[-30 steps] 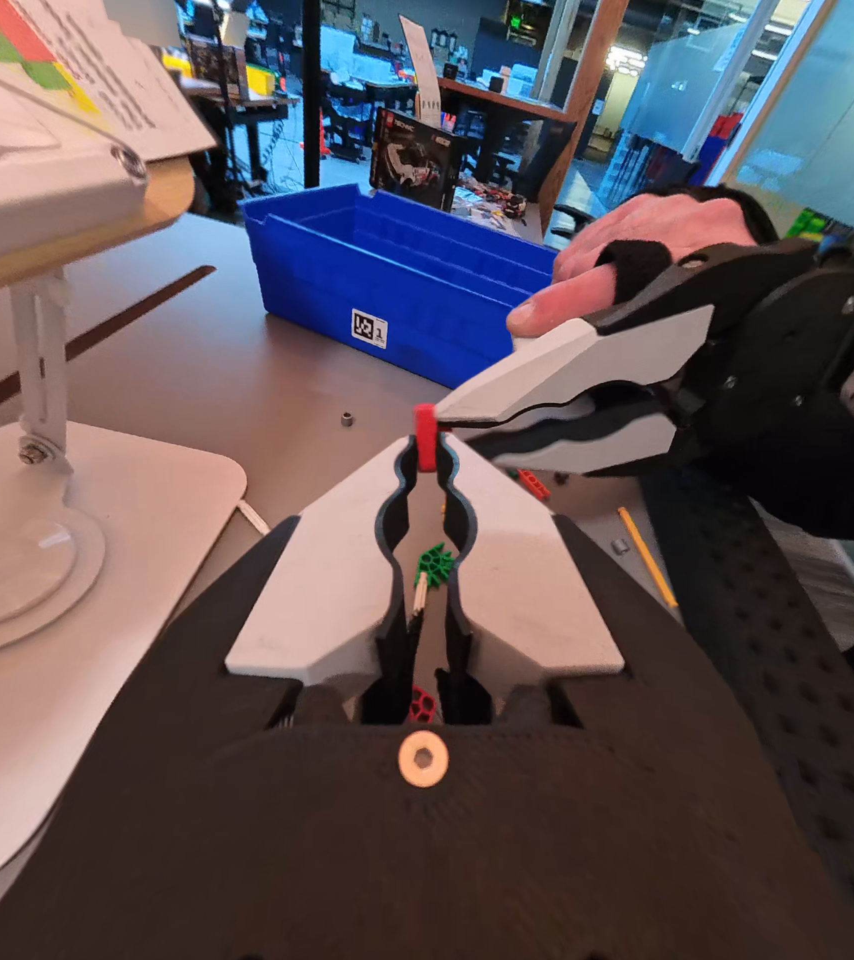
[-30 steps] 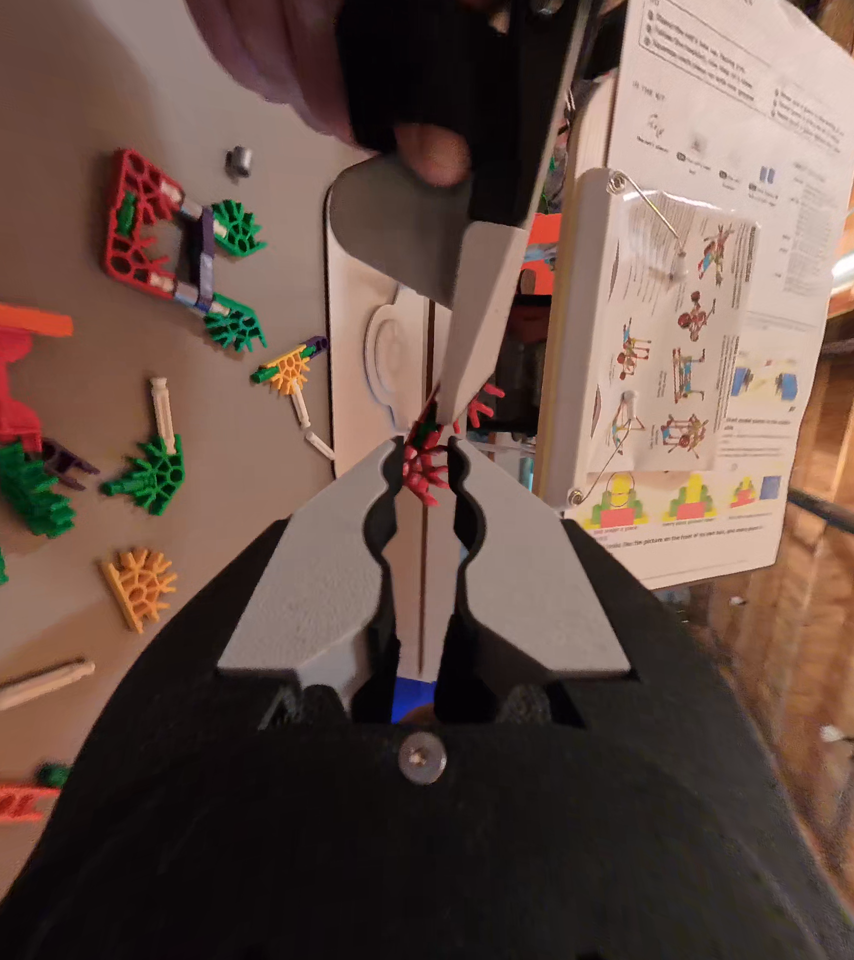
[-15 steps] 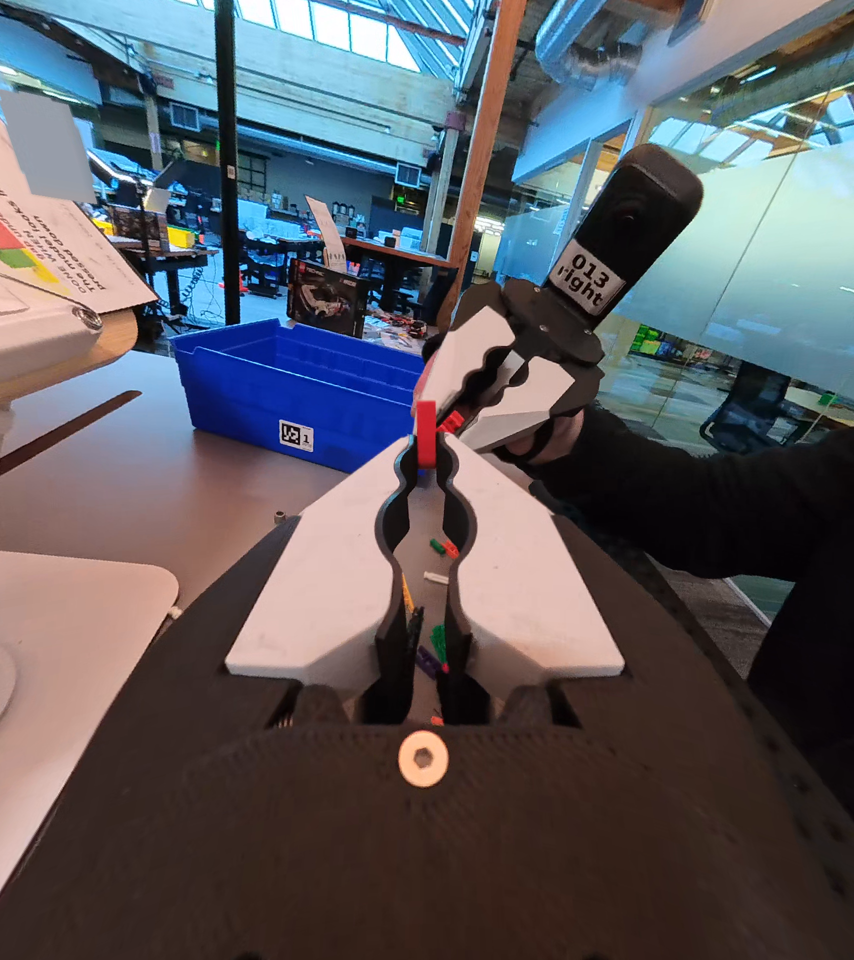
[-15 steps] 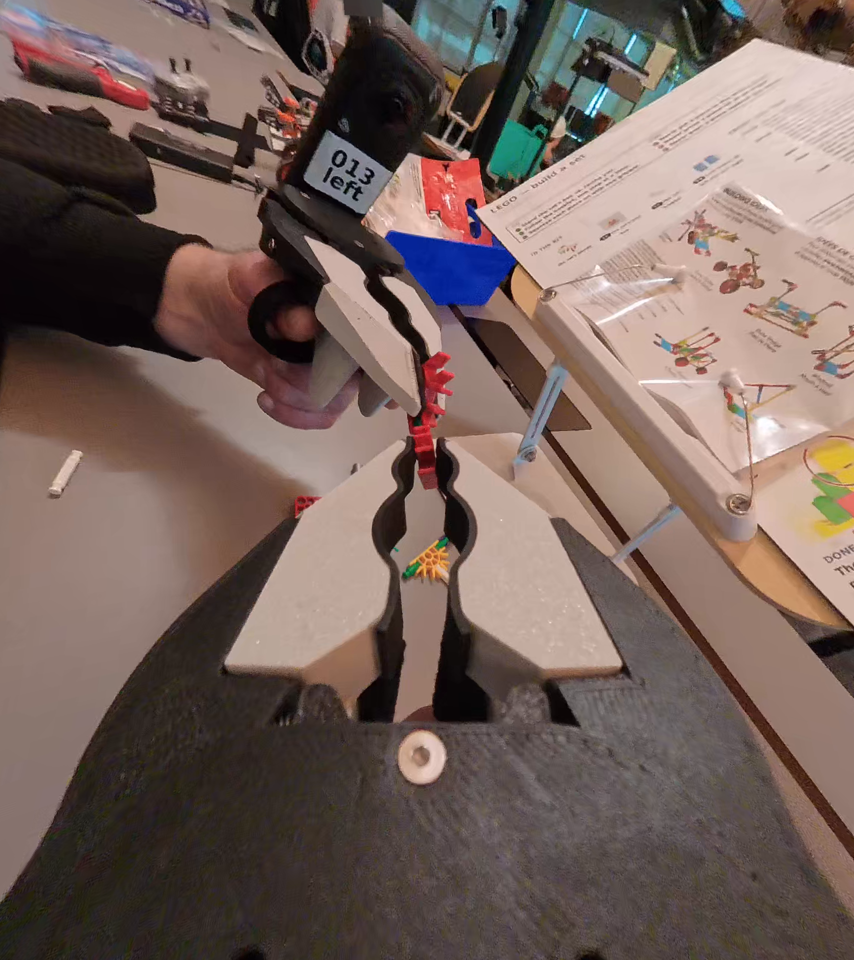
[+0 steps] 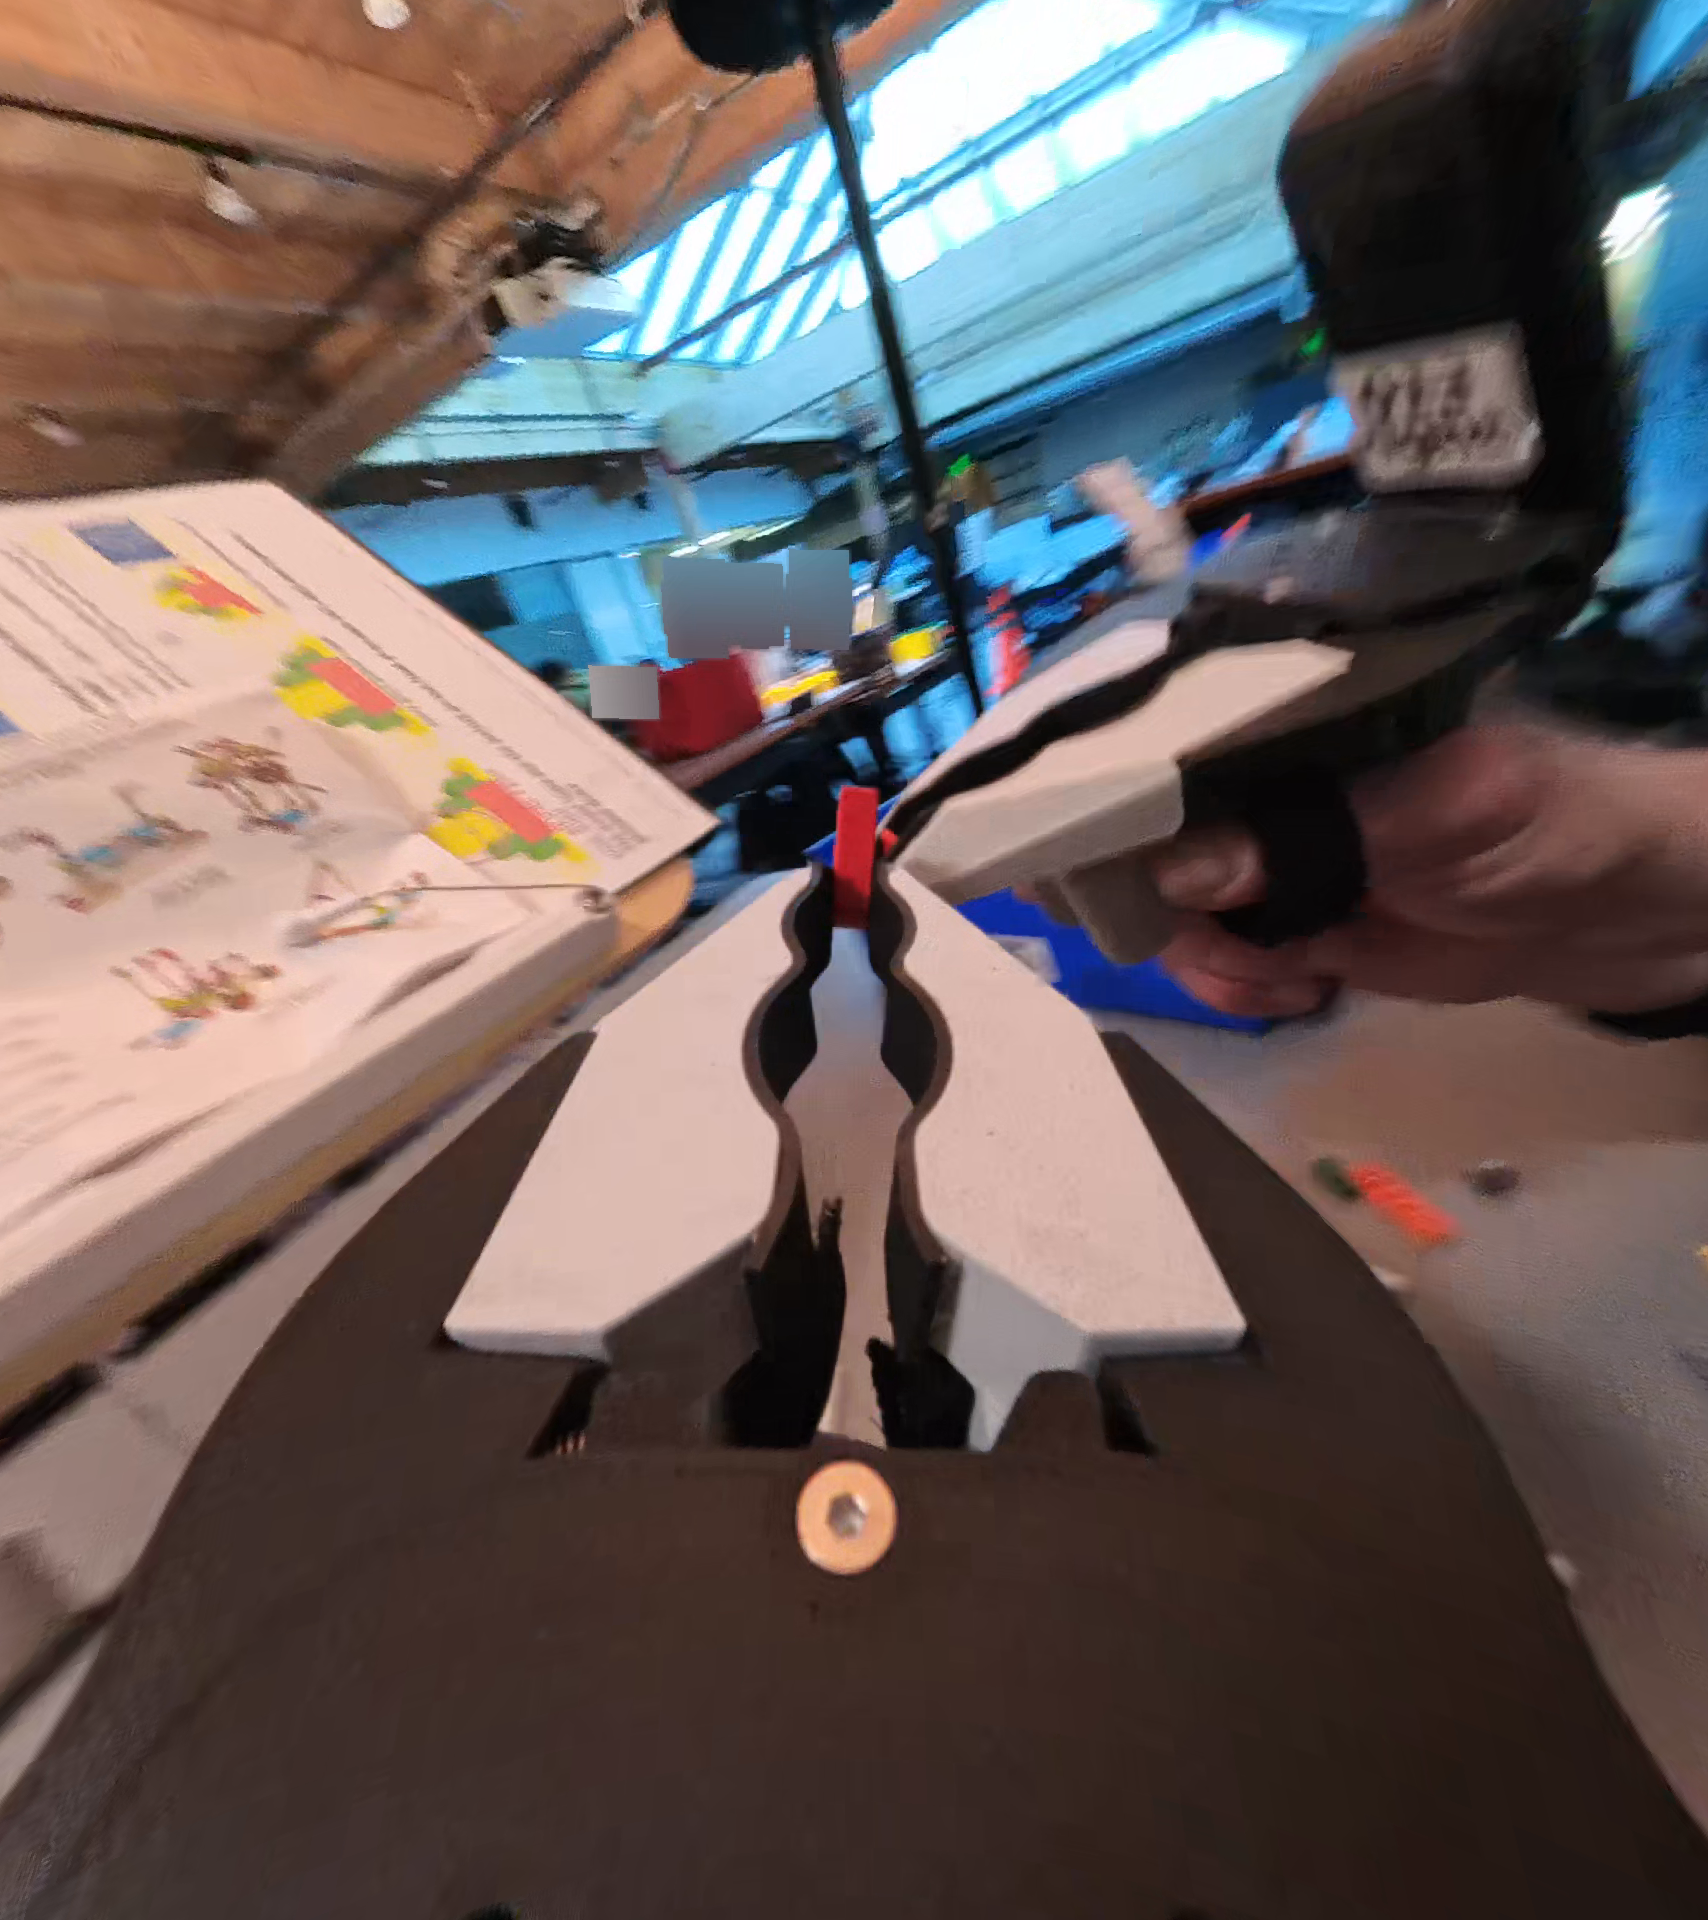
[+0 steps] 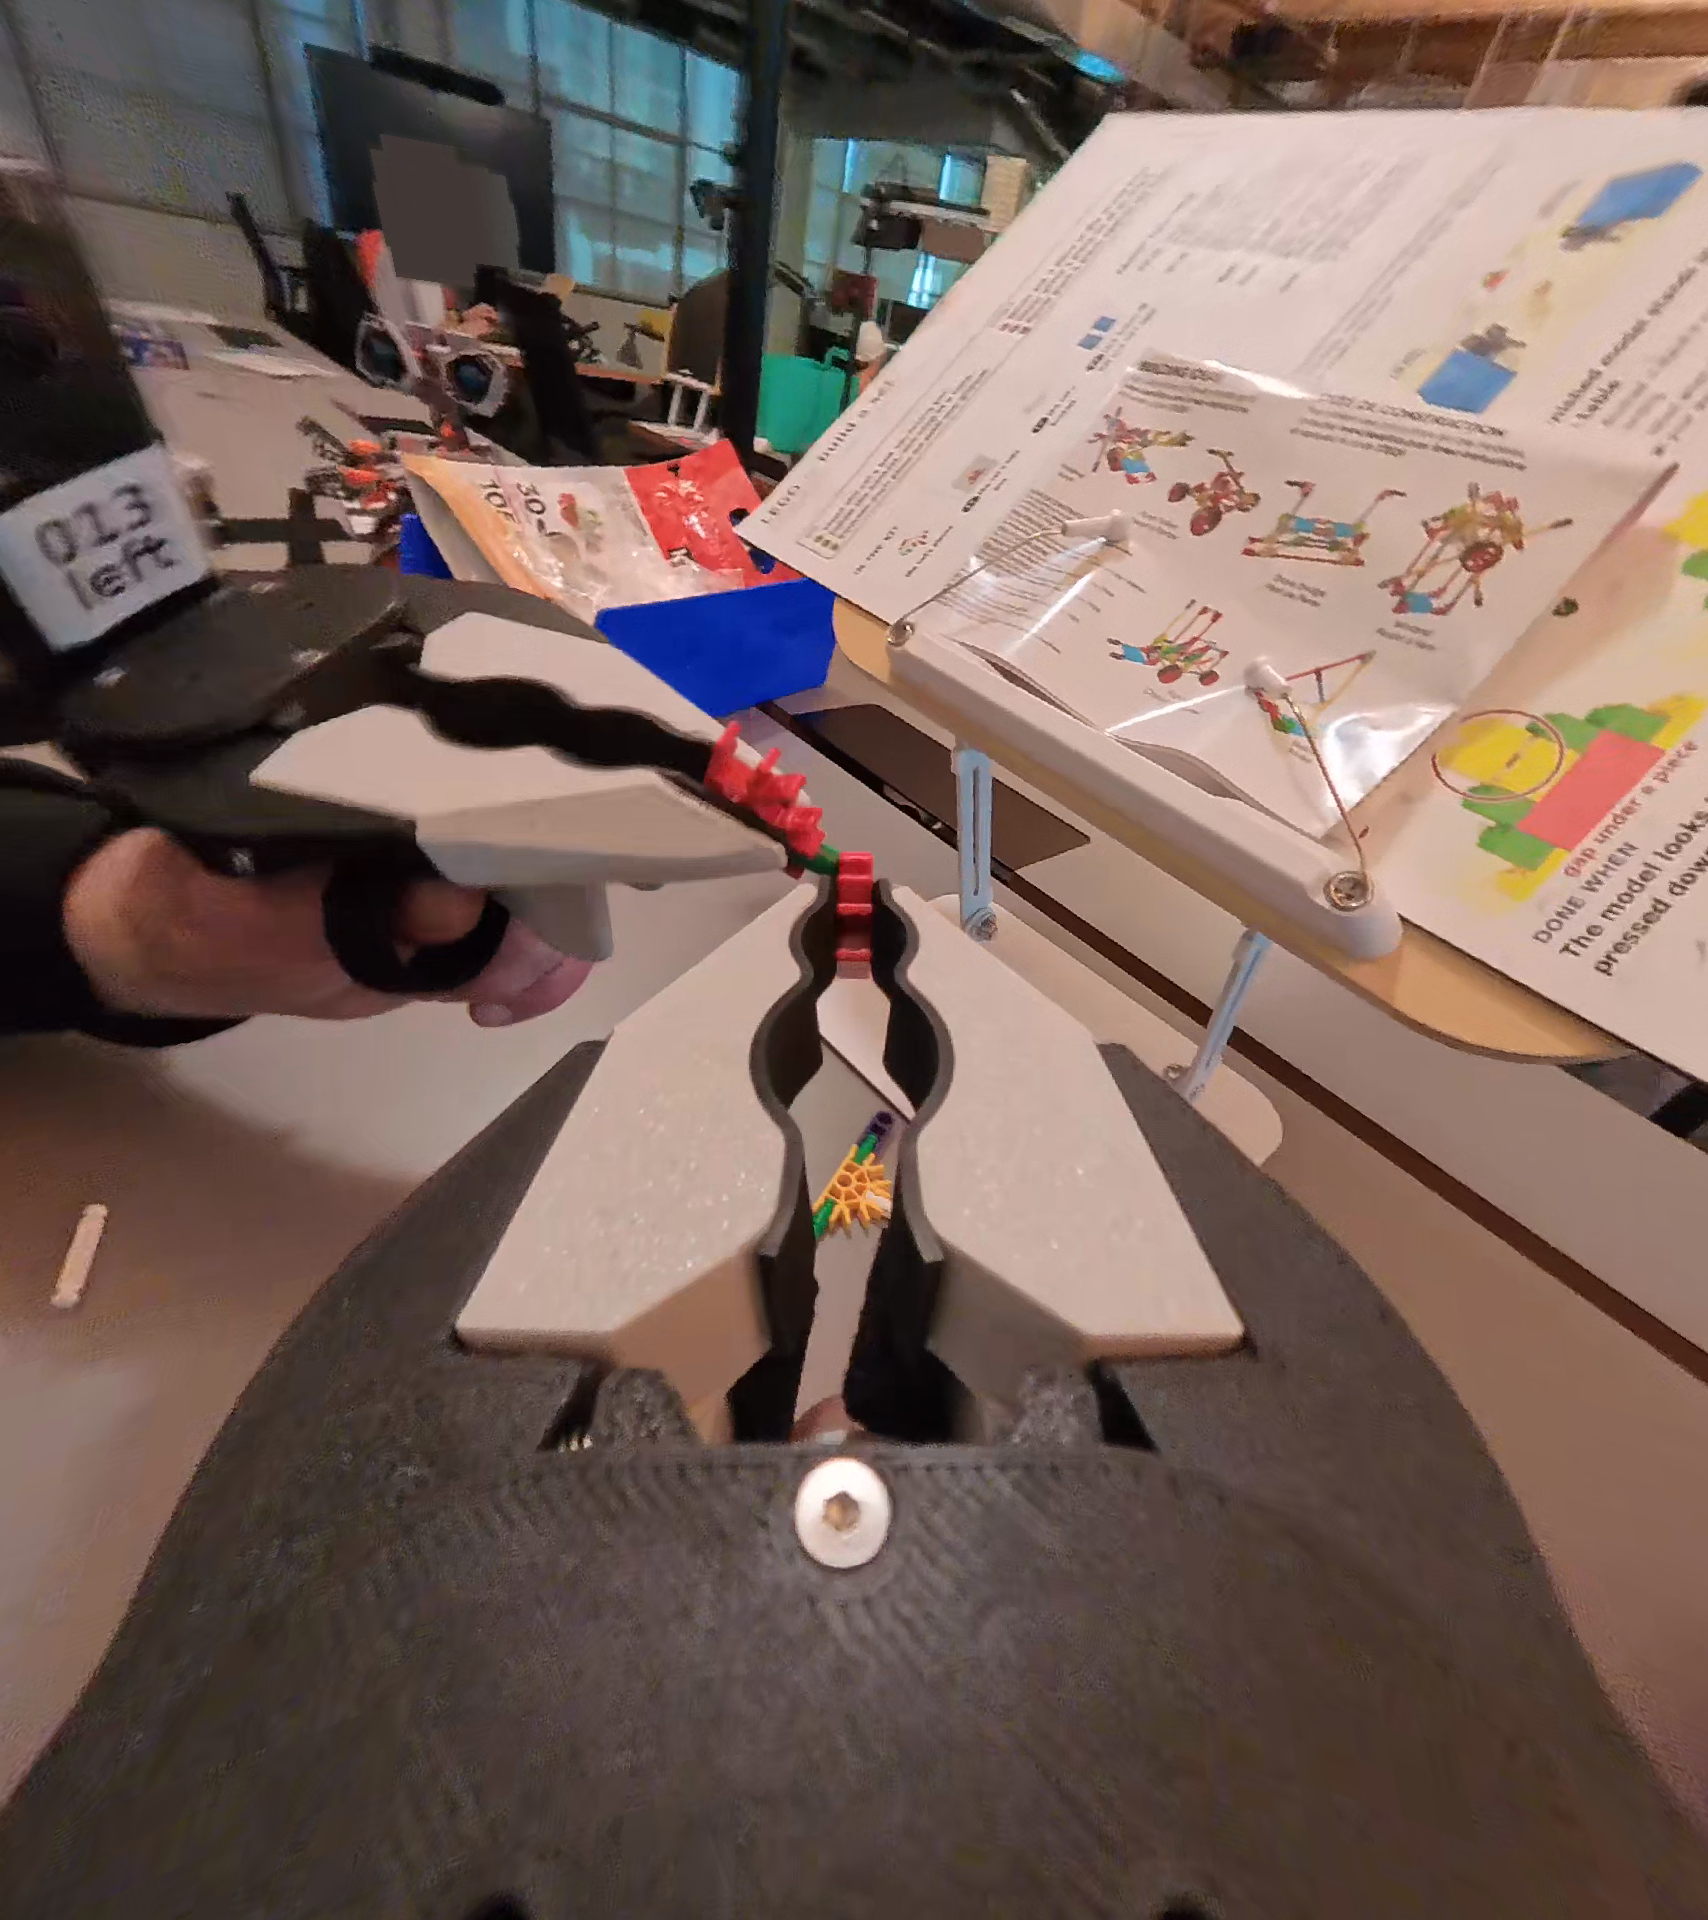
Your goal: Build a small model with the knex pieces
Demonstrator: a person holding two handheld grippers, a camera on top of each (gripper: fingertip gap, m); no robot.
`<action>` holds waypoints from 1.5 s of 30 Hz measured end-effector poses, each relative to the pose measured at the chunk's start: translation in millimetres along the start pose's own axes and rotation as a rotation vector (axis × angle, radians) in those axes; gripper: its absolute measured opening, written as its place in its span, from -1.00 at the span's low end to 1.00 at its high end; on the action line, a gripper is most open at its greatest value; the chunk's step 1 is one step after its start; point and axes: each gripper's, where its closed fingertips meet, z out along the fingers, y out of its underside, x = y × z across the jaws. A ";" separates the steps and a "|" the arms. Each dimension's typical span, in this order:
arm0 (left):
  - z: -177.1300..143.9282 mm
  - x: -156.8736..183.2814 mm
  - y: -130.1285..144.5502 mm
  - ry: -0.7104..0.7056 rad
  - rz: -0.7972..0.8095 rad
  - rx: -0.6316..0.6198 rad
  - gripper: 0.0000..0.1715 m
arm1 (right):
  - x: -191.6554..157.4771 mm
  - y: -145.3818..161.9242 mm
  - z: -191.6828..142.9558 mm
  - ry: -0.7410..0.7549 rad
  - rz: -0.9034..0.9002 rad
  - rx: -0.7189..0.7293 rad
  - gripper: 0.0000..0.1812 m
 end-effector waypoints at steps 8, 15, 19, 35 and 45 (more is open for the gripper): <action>-3.1 -19.9 -7.4 -0.035 -0.119 0.028 -0.95 | 7.3 -3.9 -5.2 -0.089 0.165 0.045 -0.97; -10.1 -15.7 6.1 0.225 -0.428 0.053 -0.95 | -36.0 112.8 -30.0 -0.393 -0.052 -0.612 -0.96; -9.6 -9.4 5.6 0.290 -0.491 0.062 -0.95 | -51.4 170.8 -59.0 -0.526 -0.151 -0.880 -0.91; -0.7 33.5 5.2 0.444 -0.526 0.065 -0.95 | -20.7 18.8 -24.3 -0.344 0.050 -0.072 -0.76; -0.9 31.5 -1.3 0.441 -0.493 0.068 -0.89 | -23.8 7.9 -27.4 -0.316 -0.042 -0.033 -0.97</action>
